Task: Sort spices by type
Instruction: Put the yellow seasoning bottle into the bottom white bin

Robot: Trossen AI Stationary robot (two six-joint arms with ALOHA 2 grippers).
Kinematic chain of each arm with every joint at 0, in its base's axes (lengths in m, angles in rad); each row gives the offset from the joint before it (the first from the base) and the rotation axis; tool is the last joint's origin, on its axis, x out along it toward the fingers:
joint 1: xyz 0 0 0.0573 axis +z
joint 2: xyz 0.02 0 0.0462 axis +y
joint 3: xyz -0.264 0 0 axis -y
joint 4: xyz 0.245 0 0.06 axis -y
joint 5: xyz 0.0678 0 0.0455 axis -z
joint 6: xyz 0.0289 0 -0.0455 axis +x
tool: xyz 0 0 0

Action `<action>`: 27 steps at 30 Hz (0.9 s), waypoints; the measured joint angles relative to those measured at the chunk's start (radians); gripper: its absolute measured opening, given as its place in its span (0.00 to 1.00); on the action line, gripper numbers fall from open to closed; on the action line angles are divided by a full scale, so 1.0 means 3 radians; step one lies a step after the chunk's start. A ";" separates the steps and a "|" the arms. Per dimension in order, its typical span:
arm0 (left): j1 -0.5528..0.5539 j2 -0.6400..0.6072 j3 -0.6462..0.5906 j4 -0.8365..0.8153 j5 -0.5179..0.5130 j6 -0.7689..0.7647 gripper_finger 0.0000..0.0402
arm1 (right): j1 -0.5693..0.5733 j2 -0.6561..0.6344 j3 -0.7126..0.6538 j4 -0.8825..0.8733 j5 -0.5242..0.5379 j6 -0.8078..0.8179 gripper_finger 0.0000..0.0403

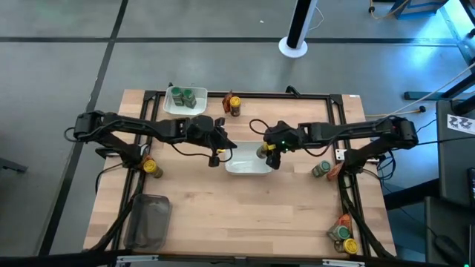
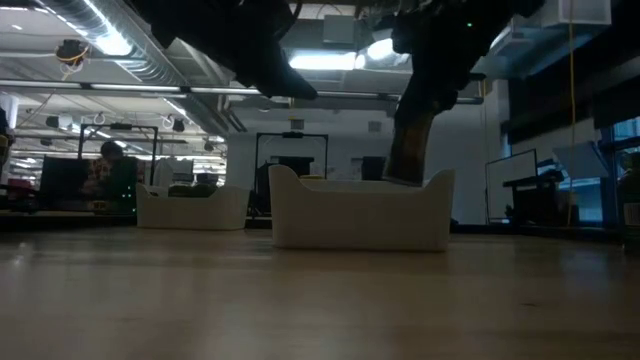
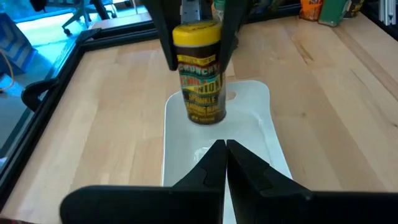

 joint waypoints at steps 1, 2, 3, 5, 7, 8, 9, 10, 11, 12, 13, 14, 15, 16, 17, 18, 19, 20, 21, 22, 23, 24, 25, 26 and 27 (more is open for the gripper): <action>0.0000 0.0000 0.0000 0.0004 0.0000 0.0012 0.01 | -0.0001 0.0028 0.0001 0.0053 0.0000 -0.0004 0.57; 0.0000 0.0000 0.0000 -0.0002 0.0000 0.0027 0.01 | -0.0001 0.0072 0.0001 0.0081 0.0000 -0.0023 0.57; 0.0000 0.0000 0.0000 -0.0003 -0.0001 0.0028 0.01 | -0.0001 0.0121 0.0001 0.0113 -0.0001 -0.0049 0.56; 0.0000 0.0000 -0.0001 -0.0002 -0.0001 0.0026 0.01 | -0.0001 0.0232 0.0003 0.0174 0.0000 -0.0109 0.56; 0.0000 0.0000 -0.0001 -0.0002 -0.0001 0.0028 0.01 | -0.0001 0.0343 0.0003 0.0142 -0.0001 -0.0123 0.57; 0.0000 0.0000 -0.0001 -0.0010 -0.0001 0.0028 0.01 | -0.0001 0.0394 0.0001 0.0125 0.0000 -0.0125 0.58; 0.0000 0.0000 -0.0003 -0.0009 -0.0001 0.0028 0.01 | -0.0001 0.0434 0.0001 0.0114 0.0000 -0.0127 0.58; 0.0000 0.0000 -0.0003 -0.0004 -0.0001 0.0028 0.01 | -0.0001 0.0467 0.0001 0.0111 0.0000 -0.0135 0.59; 0.0000 0.0000 -0.0003 -0.0002 0.0000 0.0028 0.01 | -0.0001 0.0498 0.0001 0.0115 0.0000 -0.0146 0.59; 0.0000 0.0000 -0.0003 -0.0003 -0.0001 0.0028 0.01 | -0.0001 0.0527 0.0001 0.0115 0.0000 -0.0157 0.58; 0.0000 0.0000 -0.0003 -0.0004 0.0000 0.0028 0.01 | -0.0001 0.0553 0.0001 0.0112 0.0000 -0.0172 0.58; 0.0000 0.0000 -0.0003 -0.0002 -0.0001 0.0028 0.01 | -0.0001 0.0579 0.0001 0.0114 0.0003 -0.0189 0.57; 0.0000 0.0000 -0.0003 -0.0002 -0.0001 0.0028 0.01 | -0.0002 0.0599 0.0001 0.0119 0.0009 -0.0201 0.56; 0.0000 0.0000 -0.0003 -0.0001 -0.0001 0.0028 0.01 | -0.0009 0.0617 0.0001 0.0117 0.0027 -0.0216 0.56; 0.0000 0.0000 -0.0003 0.0000 -0.0001 0.0028 0.01 | -0.0025 0.0634 0.0001 0.0118 0.0040 -0.0233 0.56; 0.0000 0.0000 -0.0003 0.0000 -0.0001 0.0028 0.01 | -0.0030 0.0645 0.0001 0.0122 0.0047 -0.0241 0.57; 0.0000 0.0000 -0.0003 0.0000 -0.0001 0.0028 0.01 | -0.0036 0.0657 0.0001 0.0121 0.0065 -0.0244 0.57; 0.0000 0.0000 -0.0003 0.0001 -0.0001 0.0028 0.01 | -0.0058 0.0663 0.0001 0.0122 0.0068 -0.0245 0.59; 0.0000 0.0000 -0.0003 0.0002 -0.0001 0.0028 0.01 | -0.0072 0.0663 0.0001 0.0122 0.0075 -0.0247 0.60; 0.0000 0.0000 -0.0003 0.0001 -0.0001 0.0028 0.01 | -0.0070 0.0663 0.0001 0.0119 0.0084 -0.0247 0.62; 0.0000 0.0000 -0.0003 0.0001 0.0000 0.0028 0.01 | -0.0070 0.0663 0.0001 0.0120 0.0084 -0.0247 0.64; 0.0000 0.0000 -0.0003 0.0001 -0.0001 0.0027 0.01 | -0.0070 0.0663 0.0001 0.0119 0.0090 -0.0249 0.65; 0.0000 0.0000 -0.0003 0.0001 0.0000 0.0028 0.01 | -0.0070 0.0663 0.0001 0.0124 0.0118 -0.0264 0.66; 0.0000 0.0000 -0.0003 0.0002 -0.0001 0.0028 0.01 | -0.0068 0.0663 0.0001 0.0136 0.0160 -0.0272 0.68; 0.0000 0.0000 -0.0003 0.0001 -0.0001 0.0028 0.01 | -0.0067 0.0663 0.0001 0.0141 0.0184 -0.0270 0.69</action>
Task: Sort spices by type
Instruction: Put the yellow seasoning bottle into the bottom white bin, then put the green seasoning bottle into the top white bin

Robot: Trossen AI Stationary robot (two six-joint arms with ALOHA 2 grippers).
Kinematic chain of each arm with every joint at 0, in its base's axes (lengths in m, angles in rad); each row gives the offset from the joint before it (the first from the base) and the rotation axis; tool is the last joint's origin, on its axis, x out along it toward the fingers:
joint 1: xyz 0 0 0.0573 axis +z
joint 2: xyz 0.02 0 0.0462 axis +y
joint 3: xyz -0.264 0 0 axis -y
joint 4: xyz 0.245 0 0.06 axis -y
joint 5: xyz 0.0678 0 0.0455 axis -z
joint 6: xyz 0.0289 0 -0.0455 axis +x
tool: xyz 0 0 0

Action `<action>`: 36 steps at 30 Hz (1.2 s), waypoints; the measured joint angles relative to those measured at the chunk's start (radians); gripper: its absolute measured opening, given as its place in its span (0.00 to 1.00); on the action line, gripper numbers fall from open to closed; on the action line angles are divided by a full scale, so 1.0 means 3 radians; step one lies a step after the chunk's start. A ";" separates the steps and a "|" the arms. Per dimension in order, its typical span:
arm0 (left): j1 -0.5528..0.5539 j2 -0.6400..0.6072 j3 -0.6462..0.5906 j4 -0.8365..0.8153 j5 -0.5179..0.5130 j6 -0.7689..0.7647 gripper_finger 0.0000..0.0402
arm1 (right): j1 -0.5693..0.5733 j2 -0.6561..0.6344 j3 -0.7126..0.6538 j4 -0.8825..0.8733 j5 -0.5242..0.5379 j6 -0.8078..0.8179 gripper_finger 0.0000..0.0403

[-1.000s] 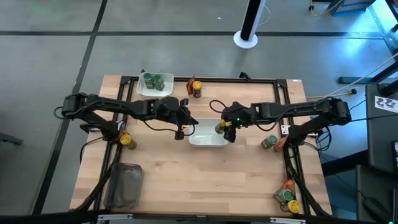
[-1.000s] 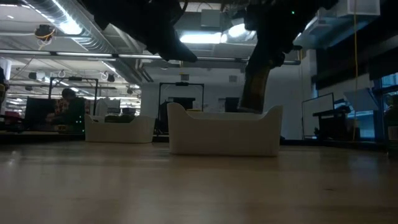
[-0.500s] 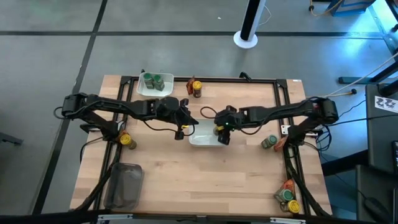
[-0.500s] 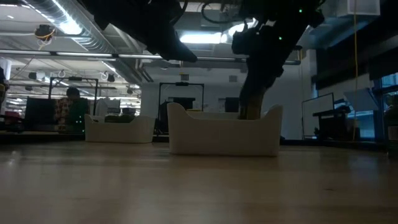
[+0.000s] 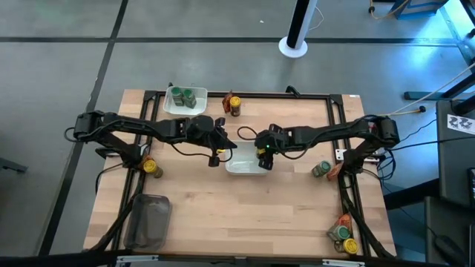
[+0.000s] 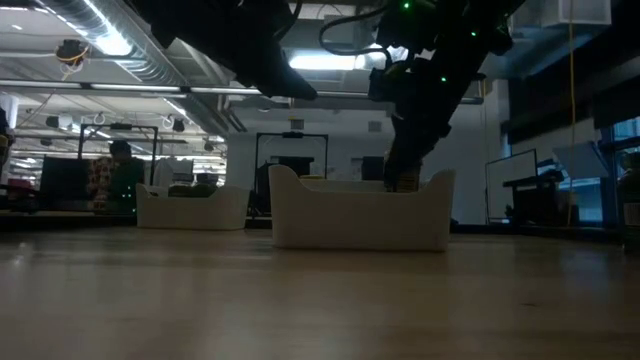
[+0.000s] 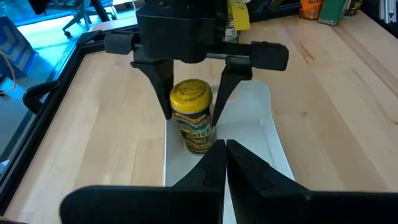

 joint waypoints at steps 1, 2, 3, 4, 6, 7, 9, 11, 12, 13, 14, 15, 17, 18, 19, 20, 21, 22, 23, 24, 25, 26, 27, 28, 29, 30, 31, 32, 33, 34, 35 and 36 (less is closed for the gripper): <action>0.0000 0.0000 0.0000 0.0000 0.0000 -0.0001 0.01 | 0.0000 0.0000 0.0000 0.0001 0.0007 0.0000 0.70; 0.0000 0.0001 0.0000 0.0000 0.0000 -0.0001 0.01 | 0.0001 0.0000 0.0000 0.0003 0.0014 0.0000 0.71; 0.0000 0.0001 0.0000 0.0000 0.0000 -0.0001 0.01 | 0.0000 0.0000 0.0000 0.0003 0.0016 0.0000 0.73; 0.0000 0.0001 0.0000 -0.0001 0.0001 -0.0001 0.01 | 0.0000 0.0000 0.0001 0.0003 0.0014 0.0000 0.74; 0.0000 0.0001 0.0000 -0.0001 0.0000 -0.0001 0.01 | 0.0001 0.0002 0.0038 -0.0055 0.0003 0.0010 0.77; 0.0000 0.0001 0.0000 -0.0002 0.0000 -0.0001 0.01 | 0.0004 0.0003 0.0076 -0.0109 -0.0010 0.0011 0.78; 0.0000 0.0001 0.0000 -0.0002 0.0001 -0.0001 0.01 | 0.0004 -0.0002 0.0184 -0.0259 -0.0010 -0.0004 0.80; 0.0000 0.0001 -0.0001 -0.0003 0.0001 -0.0001 0.01 | 0.0004 -0.0008 0.0308 -0.0456 -0.0010 -0.0006 0.82; 0.0000 0.0001 -0.0001 -0.0003 0.0001 -0.0001 0.01 | 0.0004 -0.0008 0.0380 -0.0575 -0.0010 -0.0010 0.83; 0.0000 0.0001 -0.0001 -0.0004 0.0000 -0.0001 0.01 | 0.0004 -0.0008 0.0457 -0.0707 -0.0010 -0.0014 0.84; 0.0000 0.0001 -0.0001 -0.0004 0.0001 -0.0001 0.01 | 0.0004 -0.0008 0.0536 -0.0842 -0.0010 -0.0015 0.84; 0.0000 0.0001 -0.0001 -0.0004 0.0000 -0.0001 0.01 | 0.0004 -0.0008 0.0614 -0.0964 -0.0011 -0.0015 0.84; 0.0000 0.0001 -0.0001 -0.0008 0.0000 -0.0013 0.01 | 0.0021 -0.0009 0.0749 -0.1174 -0.0012 -0.0015 0.84; 0.0000 0.0001 -0.0001 -0.0008 0.0000 -0.0014 0.01 | 0.0038 -0.0009 0.0809 -0.1284 -0.0009 -0.0014 0.84; 0.0000 0.0001 -0.0001 -0.0008 0.0000 -0.0015 0.01 | 0.0046 -0.0009 0.0862 -0.1380 -0.0007 -0.0013 0.83; 0.0000 0.0001 -0.0001 -0.0008 0.0000 -0.0019 0.01 | 0.0049 -0.0009 0.0912 -0.1457 -0.0005 -0.0014 0.83; 0.0000 0.0001 -0.0001 -0.0008 0.0000 -0.0031 0.01 | 0.0056 -0.0009 0.0961 -0.1532 -0.0008 -0.0012 0.83; 0.0000 0.0001 -0.0001 -0.0009 0.0001 -0.0035 0.01 | 0.0078 -0.0010 0.0998 -0.1603 -0.0014 -0.0002 0.83; 0.0000 0.0001 -0.0001 -0.0010 0.0000 -0.0035 0.01 | 0.0095 -0.0010 0.1027 -0.1670 -0.0013 0.0008 0.83; 0.0000 0.0001 -0.0001 -0.0011 0.0000 -0.0035 0.01 | 0.0100 -0.0010 0.1050 -0.1727 -0.0008 0.0011 0.83; 0.0000 0.0001 -0.0003 -0.0013 0.0000 -0.0035 0.01 | 0.0129 -0.0011 0.1069 -0.1771 -0.0004 0.0014 0.83; 0.0000 0.0001 -0.0003 -0.0011 0.0000 -0.0034 0.01 | 0.0158 -0.0024 0.1078 -0.1804 0.0003 0.0025 0.83; 0.0000 0.0001 -0.0003 -0.0011 0.0000 -0.0035 0.01 | 0.0179 -0.0042 0.1078 -0.1829 0.0007 0.0026 0.83; 0.0000 0.0001 -0.0003 -0.0012 0.0000 -0.0034 0.01 | 0.0204 -0.0064 0.1078 -0.1847 0.0014 0.0023 0.83; 0.0000 0.0001 -0.0003 -0.0011 0.0000 -0.0023 0.01 | 0.0232 -0.0088 0.1080 -0.1881 0.0017 0.0021 0.83; 0.0000 0.0001 -0.0004 -0.0013 0.0001 0.0000 0.01 | 0.0263 -0.0108 0.1080 -0.1945 0.0018 0.0023 0.83; 0.0000 0.0001 -0.0008 -0.0008 0.0001 0.0012 0.01 | 0.0293 -0.0134 0.1080 -0.2012 0.0018 0.0032 0.83; 0.0000 0.0001 -0.0020 0.0005 0.0001 0.0013 0.01 | 0.0321 -0.0165 0.1080 -0.2077 0.0019 0.0054 0.83; 0.0000 0.0001 -0.0027 -0.0006 0.0001 0.0014 0.01 | 0.0353 -0.0200 0.1080 -0.2135 0.0039 0.0077 0.83; 0.0000 0.0002 -0.0029 -0.0015 0.0000 0.0013 0.01 | 0.0382 -0.0246 0.1080 -0.2197 0.0072 0.0100 0.83; 0.0000 0.0003 -0.0029 -0.0012 0.0000 0.0011 0.01 | 0.0412 -0.0288 0.1080 -0.2272 0.0092 0.0125 0.83; 0.0000 0.0003 -0.0029 -0.0011 0.0000 0.0011 0.01 | 0.0446 -0.0332 0.1080 -0.2339 0.0110 0.0159 0.83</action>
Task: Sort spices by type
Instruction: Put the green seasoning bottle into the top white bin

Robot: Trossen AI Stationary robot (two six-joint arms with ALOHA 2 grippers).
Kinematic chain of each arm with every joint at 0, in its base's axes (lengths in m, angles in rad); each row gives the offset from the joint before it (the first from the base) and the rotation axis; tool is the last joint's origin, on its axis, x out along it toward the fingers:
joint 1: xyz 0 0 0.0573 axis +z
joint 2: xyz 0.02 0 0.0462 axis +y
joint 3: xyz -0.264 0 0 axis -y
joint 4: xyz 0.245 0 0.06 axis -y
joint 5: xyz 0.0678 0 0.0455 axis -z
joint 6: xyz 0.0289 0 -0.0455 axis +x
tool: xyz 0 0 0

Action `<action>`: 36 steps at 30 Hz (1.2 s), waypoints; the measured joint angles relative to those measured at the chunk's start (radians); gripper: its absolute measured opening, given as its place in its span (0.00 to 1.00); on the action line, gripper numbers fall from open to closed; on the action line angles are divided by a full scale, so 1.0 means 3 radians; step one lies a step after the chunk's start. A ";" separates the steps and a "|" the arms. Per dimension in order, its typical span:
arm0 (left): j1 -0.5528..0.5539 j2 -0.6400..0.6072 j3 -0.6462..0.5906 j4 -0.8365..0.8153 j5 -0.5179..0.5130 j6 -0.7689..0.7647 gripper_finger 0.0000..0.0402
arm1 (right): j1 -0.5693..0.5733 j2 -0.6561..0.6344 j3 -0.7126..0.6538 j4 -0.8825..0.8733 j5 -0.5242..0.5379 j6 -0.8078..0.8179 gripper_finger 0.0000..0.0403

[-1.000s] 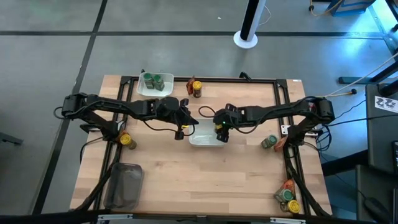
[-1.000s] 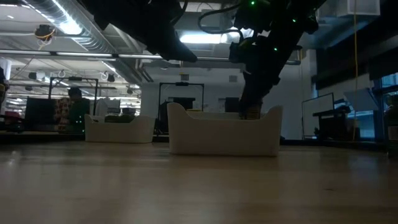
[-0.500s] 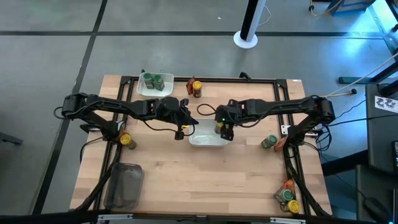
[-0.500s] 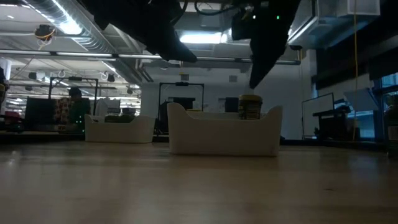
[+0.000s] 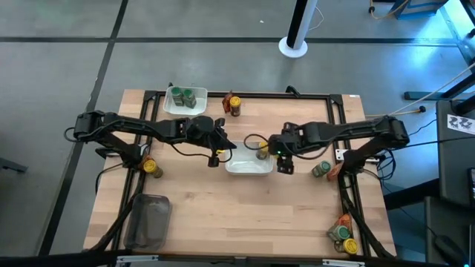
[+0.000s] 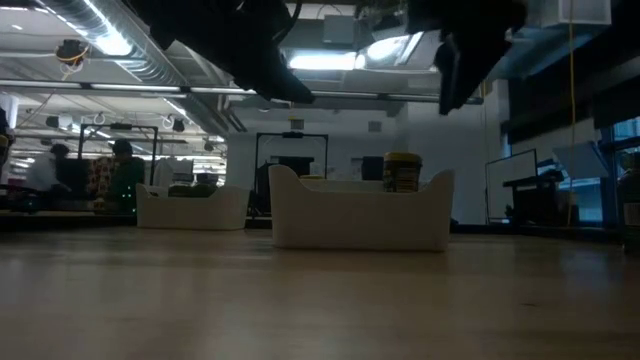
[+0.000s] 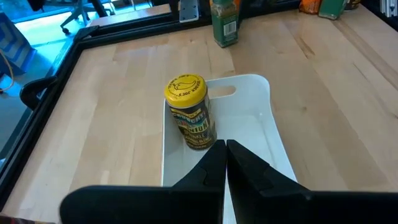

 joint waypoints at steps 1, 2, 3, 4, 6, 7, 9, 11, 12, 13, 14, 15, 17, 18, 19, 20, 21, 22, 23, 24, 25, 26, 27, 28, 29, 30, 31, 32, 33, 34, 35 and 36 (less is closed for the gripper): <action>0.0000 0.0000 0.0000 0.0004 0.0001 -0.0001 0.01 | 0.0029 -0.0046 0.0000 -0.0061 0.0012 0.0033 0.83; -0.0001 0.0000 0.0000 0.0004 0.0000 -0.0003 0.01 | 0.0060 -0.0098 -0.0005 -0.0113 0.0033 0.0084 0.83; -0.0012 0.0000 0.0000 -0.0001 0.0000 -0.0013 0.01 | 0.0094 -0.0162 -0.0023 -0.0146 0.0056 0.0134 0.83; -0.0017 0.0000 0.0000 -0.0002 0.0000 -0.0023 0.01 | 0.0129 -0.0226 -0.0046 -0.0183 0.0084 0.0198 0.83; -0.0030 0.0000 0.0000 0.0001 0.0000 -0.0046 0.01 | 0.0192 -0.0354 -0.0111 -0.0243 0.0118 0.0327 0.83; -0.0038 0.0000 0.0000 0.0000 0.0000 -0.0052 0.01 | 0.0227 -0.0412 -0.0157 -0.0273 0.0128 0.0403 0.83; -0.0039 0.0000 0.0000 -0.0001 0.0000 -0.0057 0.01 | 0.0291 -0.0536 -0.0270 -0.0319 0.0140 0.0571 0.83; -0.0039 0.0000 0.0000 0.0001 0.0000 -0.0062 0.01 | 0.0355 -0.0667 -0.0393 -0.0410 0.0140 0.0760 0.83; -0.0038 0.0000 0.0000 0.0003 0.0000 -0.0066 0.01 | 0.0393 -0.0727 -0.0460 -0.0473 0.0141 0.0865 0.83; -0.0038 0.0000 0.0000 -0.0001 0.0000 -0.0071 0.01 | 0.0430 -0.0786 -0.0525 -0.0540 0.0140 0.0964 0.83; -0.0037 0.0000 0.0000 0.0002 0.0000 -0.0071 0.01 | 0.0470 -0.0839 -0.0584 -0.0611 0.0139 0.1065 0.83; -0.0037 0.0000 0.0000 0.0005 0.0000 -0.0070 0.01 | 0.0506 -0.0887 -0.0633 -0.0698 0.0127 0.1156 0.83; -0.0038 0.0000 0.0000 0.0008 0.0000 -0.0066 0.01 | 0.0560 -0.0978 -0.0713 -0.0847 0.0077 0.1326 0.83; -0.0038 0.0000 0.0000 0.0007 0.0000 -0.0066 0.01 | 0.0582 -0.1013 -0.0743 -0.0901 0.0036 0.1404 0.83; -0.0037 0.0000 0.0000 0.0008 0.0000 -0.0065 0.01 | 0.0604 -0.1040 -0.0764 -0.0952 -0.0012 0.1469 0.83; -0.0037 0.0000 0.0000 0.0012 0.0000 -0.0065 0.01 | 0.0626 -0.1059 -0.0785 -0.0990 -0.0062 0.1521 0.83; -0.0036 0.0000 0.0000 0.0015 0.0000 -0.0064 0.01 | 0.0651 -0.1069 -0.0803 -0.1030 -0.0093 0.1577 0.83; -0.0036 0.0000 0.0000 0.0013 0.0000 -0.0064 0.01 | 0.0675 -0.1072 -0.0820 -0.1066 -0.0115 0.1603 0.83; -0.0036 0.0000 0.0000 0.0013 0.0000 -0.0064 0.01 | 0.0705 -0.1076 -0.0842 -0.1083 -0.0127 0.1617 0.83; -0.0034 0.0000 0.0000 0.0013 0.0000 -0.0064 0.01 | 0.0734 -0.1076 -0.0864 -0.1105 -0.0132 0.1636 0.83; -0.0034 0.0000 0.0000 0.0013 0.0000 -0.0064 0.01 | 0.0763 -0.1076 -0.0897 -0.1113 -0.0148 0.1656 0.83; -0.0034 0.0000 0.0000 0.0013 0.0000 -0.0066 0.01 | 0.0785 -0.1076 -0.0934 -0.1120 -0.0160 0.1665 0.83; -0.0033 0.0000 0.0000 0.0013 0.0000 -0.0070 0.01 | 0.0801 -0.1076 -0.0981 -0.1120 -0.0183 0.1666 0.83; -0.0033 0.0000 0.0000 0.0011 0.0000 -0.0071 0.01 | 0.0810 -0.1076 -0.1028 -0.1123 -0.0207 0.1669 0.83; -0.0033 0.0000 0.0000 0.0011 0.0000 -0.0071 0.01 | 0.0816 -0.1076 -0.1083 -0.1127 -0.0218 0.1671 0.83; -0.0033 0.0000 0.0000 0.0012 0.0000 -0.0071 0.01 | 0.0827 -0.1076 -0.1140 -0.1129 -0.0233 0.1676 0.83; -0.0033 0.0000 0.0000 0.0011 0.0000 -0.0071 0.01 | 0.0826 -0.1076 -0.1197 -0.1127 -0.0249 0.1680 0.83; -0.0033 0.0000 0.0000 0.0012 0.0000 -0.0071 0.01 | 0.0824 -0.1076 -0.1254 -0.1125 -0.0285 0.1682 0.83; -0.0033 0.0000 0.0000 0.0011 0.0000 -0.0067 0.01 | 0.0824 -0.1076 -0.1310 -0.1117 -0.0320 0.1683 0.83; -0.0033 0.0000 0.0000 0.0012 0.0000 -0.0067 0.01 | 0.0824 -0.1076 -0.1364 -0.1110 -0.0353 0.1683 0.83; -0.0033 0.0000 0.0000 0.0013 0.0000 -0.0067 0.01 | 0.0824 -0.1076 -0.1412 -0.1098 -0.0388 0.1683 0.83; -0.0033 0.0000 0.0000 0.0012 0.0000 -0.0066 0.01 | 0.0824 -0.1076 -0.1456 -0.1085 -0.0409 0.1683 0.83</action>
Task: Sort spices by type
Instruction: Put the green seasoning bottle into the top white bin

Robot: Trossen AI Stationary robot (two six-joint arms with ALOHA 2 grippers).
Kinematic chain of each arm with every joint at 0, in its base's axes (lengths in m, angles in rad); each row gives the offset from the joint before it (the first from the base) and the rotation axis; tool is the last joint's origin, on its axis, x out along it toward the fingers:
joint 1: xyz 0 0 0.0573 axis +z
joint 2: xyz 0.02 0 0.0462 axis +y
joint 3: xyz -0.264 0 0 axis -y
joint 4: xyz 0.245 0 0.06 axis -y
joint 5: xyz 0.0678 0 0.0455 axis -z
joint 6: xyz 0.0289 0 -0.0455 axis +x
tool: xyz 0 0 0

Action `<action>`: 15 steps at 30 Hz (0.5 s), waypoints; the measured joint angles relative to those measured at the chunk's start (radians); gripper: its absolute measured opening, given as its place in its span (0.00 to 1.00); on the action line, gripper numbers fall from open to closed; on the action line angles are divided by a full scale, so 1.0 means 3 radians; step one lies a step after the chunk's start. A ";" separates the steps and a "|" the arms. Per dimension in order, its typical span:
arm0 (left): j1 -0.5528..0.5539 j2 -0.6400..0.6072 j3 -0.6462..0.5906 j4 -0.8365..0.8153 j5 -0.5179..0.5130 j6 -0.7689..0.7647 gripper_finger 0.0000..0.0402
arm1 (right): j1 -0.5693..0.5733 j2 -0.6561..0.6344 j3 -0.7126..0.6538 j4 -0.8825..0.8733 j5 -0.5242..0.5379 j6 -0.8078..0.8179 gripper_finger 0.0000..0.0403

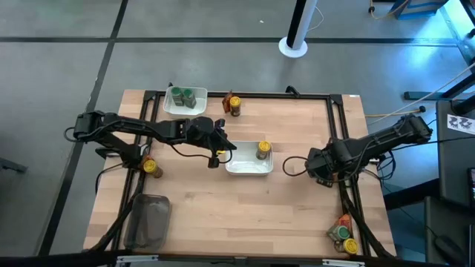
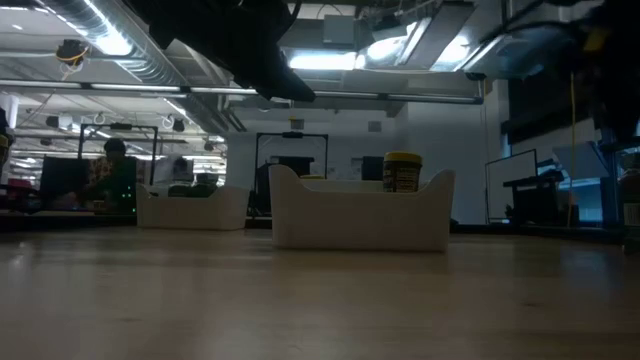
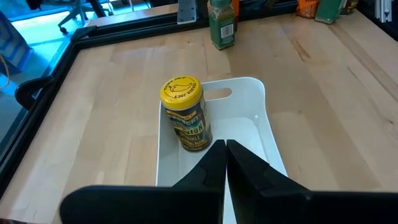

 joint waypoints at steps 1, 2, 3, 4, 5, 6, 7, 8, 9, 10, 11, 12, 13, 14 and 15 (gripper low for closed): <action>0.0000 0.0000 0.0000 0.0001 0.0000 0.0001 0.01 | 0.0000 0.0000 -0.0041 0.0020 -0.0023 0.0000 0.83; 0.0000 0.0000 0.0000 0.0000 0.0000 0.0001 0.01 | 0.0000 0.0000 -0.0073 0.0043 -0.0039 0.0000 0.83; 0.0000 0.0000 0.0001 0.0001 0.0000 0.0004 0.01 | 0.0000 0.0000 -0.0095 0.0066 -0.0038 0.0000 0.83; 0.0000 0.0000 0.0001 0.0001 0.0000 0.0007 0.01 | 0.0000 0.0000 -0.0111 0.0096 -0.0036 0.0000 0.83; 0.0000 0.0000 0.0001 0.0001 0.0000 0.0010 0.01 | 0.0000 0.0000 -0.0118 0.0139 -0.0030 -0.0008 0.83; 0.0000 0.0000 0.0001 0.0001 0.0000 0.0010 0.01 | 0.0000 0.0000 -0.0124 0.0204 -0.0026 -0.0019 0.83; 0.0000 0.0000 0.0001 0.0001 0.0000 0.0010 0.01 | 0.0000 0.0000 -0.0124 0.0255 -0.0019 -0.0044 0.83; 0.0000 0.0000 0.0001 0.0001 0.0000 0.0010 0.01 | 0.0000 0.0001 -0.0124 0.0285 0.0000 -0.0082 0.83; 0.0000 0.0000 0.0001 0.0001 0.0000 0.0010 0.01 | 0.0000 0.0001 -0.0124 0.0276 0.0004 -0.0093 0.83; 0.0000 0.0000 0.0001 0.0001 0.0000 0.0010 0.01 | 0.0000 0.0001 -0.0124 0.0260 0.0017 -0.0097 0.83; 0.0000 0.0000 0.0001 0.0001 0.0000 0.0010 0.01 | 0.0000 0.0001 -0.0124 0.0245 0.0025 -0.0098 0.83; 0.0000 0.0000 0.0001 0.0001 0.0000 0.0010 0.01 | 0.0000 0.0001 -0.0125 0.0239 0.0024 -0.0098 0.83; 0.0000 0.0000 0.0001 0.0001 0.0000 0.0010 0.01 | 0.0000 0.0001 -0.0126 0.0234 0.0024 -0.0098 0.83; 0.0000 0.0000 0.0001 0.0001 0.0000 0.0010 0.01 | 0.0000 0.0001 -0.0125 0.0229 0.0024 -0.0098 0.83; 0.0000 0.0000 0.0001 0.0001 0.0000 0.0011 0.01 | -0.0001 0.0001 -0.0126 0.0229 0.0024 -0.0100 0.83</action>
